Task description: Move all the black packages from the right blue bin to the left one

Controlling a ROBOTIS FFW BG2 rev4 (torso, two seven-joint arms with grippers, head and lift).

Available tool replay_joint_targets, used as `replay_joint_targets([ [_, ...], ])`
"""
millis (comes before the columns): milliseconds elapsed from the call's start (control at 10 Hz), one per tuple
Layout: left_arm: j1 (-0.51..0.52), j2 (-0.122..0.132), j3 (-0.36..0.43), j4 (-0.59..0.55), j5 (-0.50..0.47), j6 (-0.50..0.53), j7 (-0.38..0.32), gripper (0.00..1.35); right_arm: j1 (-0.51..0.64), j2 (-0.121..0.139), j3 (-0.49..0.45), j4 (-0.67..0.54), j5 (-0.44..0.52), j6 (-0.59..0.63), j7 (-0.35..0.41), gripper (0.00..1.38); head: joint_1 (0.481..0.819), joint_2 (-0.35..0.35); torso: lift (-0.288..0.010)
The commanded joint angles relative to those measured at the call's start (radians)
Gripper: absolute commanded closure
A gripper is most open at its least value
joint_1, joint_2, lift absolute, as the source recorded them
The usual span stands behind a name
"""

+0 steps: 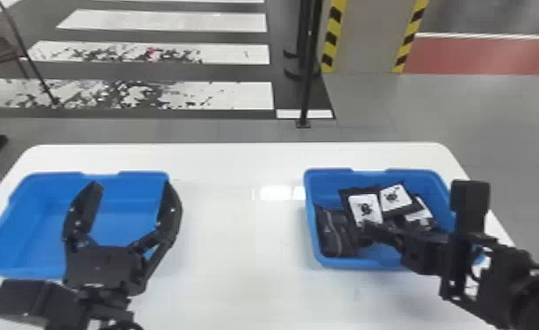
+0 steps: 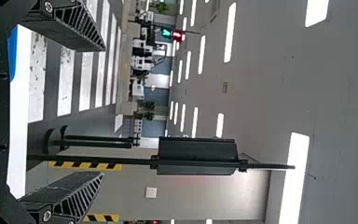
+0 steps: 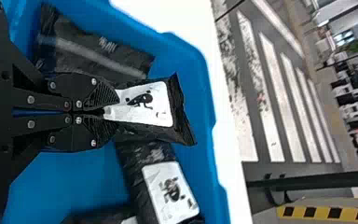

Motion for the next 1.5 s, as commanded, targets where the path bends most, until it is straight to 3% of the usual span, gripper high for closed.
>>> replay_joint_targets([
  [0, -0.007, 0.010, -0.036, -0.002, 0.085, 0.027, 0.002, 0.10, -0.011, -0.004, -0.009, 0.014, -0.080, -0.076, 0.043, 1.14, 0.695, -0.016, -0.154],
  [200, -0.004, 0.026, -0.088, -0.044, 0.180, 0.047, 0.002, 0.10, -0.067, -0.027, 0.047, 0.049, -0.200, -0.162, 0.159, 1.14, 0.695, 0.002, -0.154],
  [400, 0.010, 0.062, -0.163, -0.160, 0.308, 0.115, 0.000, 0.10, -0.099, -0.046, 0.149, 0.081, -0.364, -0.172, 0.219, 1.14, 0.695, 0.053, -0.154],
  [500, 0.006, 0.074, -0.189, -0.191, 0.324, 0.150, -0.003, 0.10, -0.111, -0.054, 0.196, 0.100, -0.445, -0.172, 0.242, 1.14, 0.695, 0.068, -0.154],
  [700, -0.007, 0.080, -0.203, -0.194, 0.338, 0.272, -0.024, 0.10, -0.143, -0.066, 0.296, 0.105, -0.509, -0.187, 0.250, 1.14, 0.695, 0.109, -0.154],
  [900, -0.017, 0.083, -0.213, -0.194, 0.344, 0.302, -0.032, 0.12, -0.170, -0.070, 0.372, 0.120, -0.555, -0.204, 0.253, 1.14, 0.695, 0.131, -0.154],
  [1400, -0.012, 0.079, -0.201, -0.164, 0.342, 0.196, -0.033, 0.14, -0.168, -0.086, 0.472, 0.127, -0.627, -0.206, 0.262, 1.14, 0.695, 0.219, -0.154],
])
